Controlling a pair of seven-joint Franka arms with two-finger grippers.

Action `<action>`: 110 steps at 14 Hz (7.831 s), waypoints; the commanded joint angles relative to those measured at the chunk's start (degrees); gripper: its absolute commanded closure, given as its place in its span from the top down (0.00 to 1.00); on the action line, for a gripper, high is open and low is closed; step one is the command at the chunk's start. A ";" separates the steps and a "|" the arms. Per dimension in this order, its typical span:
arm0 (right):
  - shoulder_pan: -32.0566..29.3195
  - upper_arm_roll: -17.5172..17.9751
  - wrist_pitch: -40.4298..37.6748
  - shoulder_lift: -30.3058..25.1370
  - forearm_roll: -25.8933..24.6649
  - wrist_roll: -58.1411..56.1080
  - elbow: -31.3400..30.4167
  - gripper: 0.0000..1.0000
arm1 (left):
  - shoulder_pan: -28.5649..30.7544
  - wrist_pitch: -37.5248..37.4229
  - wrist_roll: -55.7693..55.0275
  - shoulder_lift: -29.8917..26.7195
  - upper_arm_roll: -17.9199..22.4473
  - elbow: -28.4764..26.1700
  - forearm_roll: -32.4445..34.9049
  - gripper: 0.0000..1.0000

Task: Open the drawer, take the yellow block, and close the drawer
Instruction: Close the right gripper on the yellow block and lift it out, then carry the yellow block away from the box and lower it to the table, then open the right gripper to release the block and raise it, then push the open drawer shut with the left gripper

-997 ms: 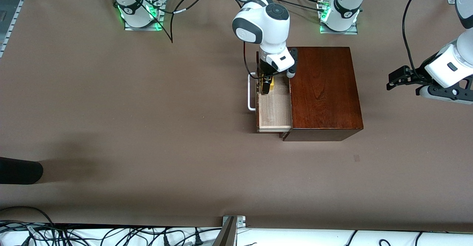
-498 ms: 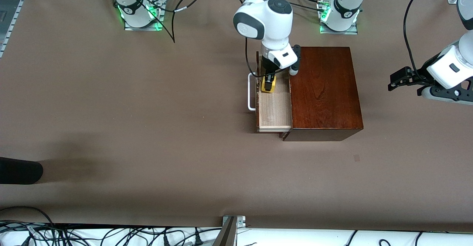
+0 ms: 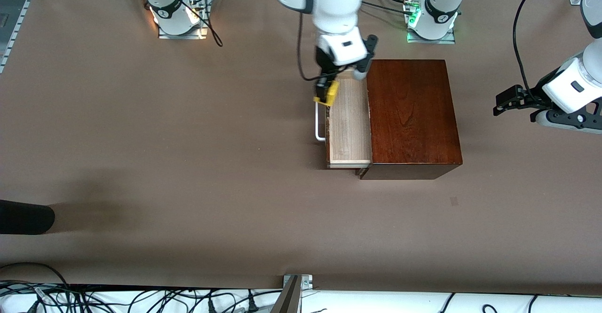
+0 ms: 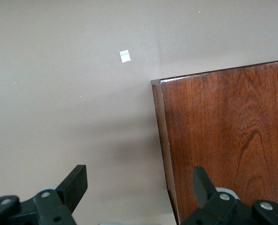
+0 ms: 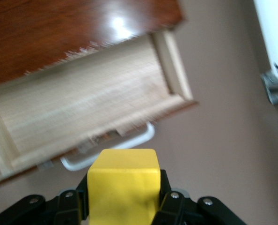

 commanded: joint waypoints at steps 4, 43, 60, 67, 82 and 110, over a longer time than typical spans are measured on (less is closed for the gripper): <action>-14.21 0.70 -4.53 -6.86 2.79 -0.71 -1.38 0.00 | 0.48 0.17 1.29 0.49 -0.33 0.78 -0.38 1.00; -44.20 -0.44 48.38 -15.56 10.61 20.38 -71.17 1.00 | 0.31 -0.27 1.29 0.23 -0.68 0.95 -0.38 1.00; -44.46 -0.09 12.19 -30.49 10.70 11.97 -45.25 1.00 | -3.81 -14.34 4.00 4.26 -20.08 5.96 -6.36 1.00; -44.46 -0.18 -8.74 -34.10 11.58 5.79 -32.32 1.00 | -14.00 -0.39 17.27 17.00 -23.80 9.82 -6.27 1.00; -44.11 -0.44 -14.28 -34.99 11.23 1.22 -27.76 1.00 | -24.04 17.25 41.55 32.14 -22.31 7.89 4.87 1.00; -40.51 -0.62 -14.38 -34.64 10.70 2.36 -27.75 1.00 | -18.85 0.35 36.39 26.17 -22.48 9.91 9.90 1.00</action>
